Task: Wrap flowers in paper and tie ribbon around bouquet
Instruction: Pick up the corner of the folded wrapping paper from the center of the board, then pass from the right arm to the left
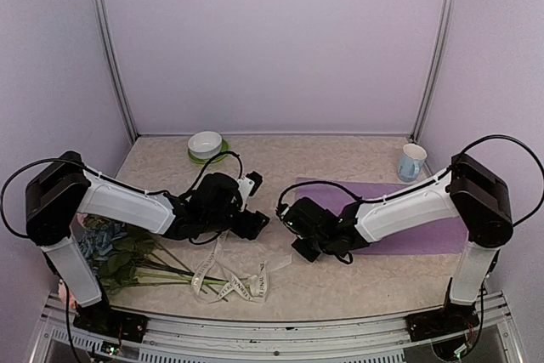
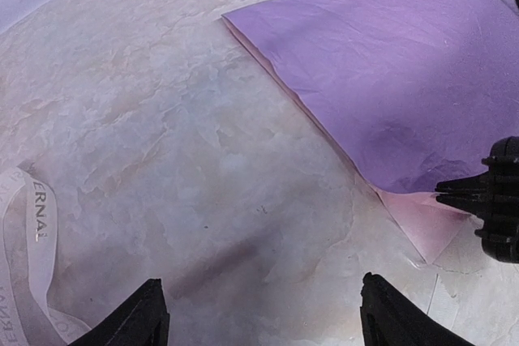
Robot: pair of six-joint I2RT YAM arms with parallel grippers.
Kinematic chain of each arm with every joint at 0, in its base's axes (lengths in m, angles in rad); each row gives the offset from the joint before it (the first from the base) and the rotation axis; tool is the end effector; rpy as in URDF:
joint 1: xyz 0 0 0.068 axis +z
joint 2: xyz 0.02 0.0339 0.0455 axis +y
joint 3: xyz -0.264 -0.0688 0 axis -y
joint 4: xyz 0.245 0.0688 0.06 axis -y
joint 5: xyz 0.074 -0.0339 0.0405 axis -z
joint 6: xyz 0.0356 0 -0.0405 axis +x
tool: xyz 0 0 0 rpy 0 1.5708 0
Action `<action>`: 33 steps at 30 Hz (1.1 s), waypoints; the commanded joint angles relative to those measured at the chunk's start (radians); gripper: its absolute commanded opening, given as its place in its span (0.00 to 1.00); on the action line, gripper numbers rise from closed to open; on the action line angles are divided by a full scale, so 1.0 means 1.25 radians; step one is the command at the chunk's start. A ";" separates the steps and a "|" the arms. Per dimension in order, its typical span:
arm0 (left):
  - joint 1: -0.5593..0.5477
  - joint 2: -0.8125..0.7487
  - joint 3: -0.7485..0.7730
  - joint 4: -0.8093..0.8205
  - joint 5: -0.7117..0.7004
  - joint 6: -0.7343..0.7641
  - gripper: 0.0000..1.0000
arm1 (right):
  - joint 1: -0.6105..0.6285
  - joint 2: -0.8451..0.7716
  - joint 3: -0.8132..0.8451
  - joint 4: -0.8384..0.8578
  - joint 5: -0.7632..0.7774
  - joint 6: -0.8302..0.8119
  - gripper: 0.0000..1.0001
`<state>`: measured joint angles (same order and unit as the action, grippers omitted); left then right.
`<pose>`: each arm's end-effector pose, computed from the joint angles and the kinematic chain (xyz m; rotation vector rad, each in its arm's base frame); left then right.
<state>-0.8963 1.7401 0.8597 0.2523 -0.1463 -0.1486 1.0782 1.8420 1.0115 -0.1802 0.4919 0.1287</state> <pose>0.2258 -0.2741 0.1589 0.7343 2.0990 -0.4240 0.1833 0.3060 0.1382 -0.9470 2.2234 -0.1048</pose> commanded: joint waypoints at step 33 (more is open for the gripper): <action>0.124 -0.590 -0.145 -0.101 -0.075 0.050 0.99 | -0.079 -0.454 0.608 -0.247 -0.295 -0.354 0.00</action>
<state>-0.8005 1.1011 0.7383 0.1570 -0.2558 -0.1207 1.0061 1.2686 1.6459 -0.4637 0.2192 -0.2375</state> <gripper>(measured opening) 0.988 0.003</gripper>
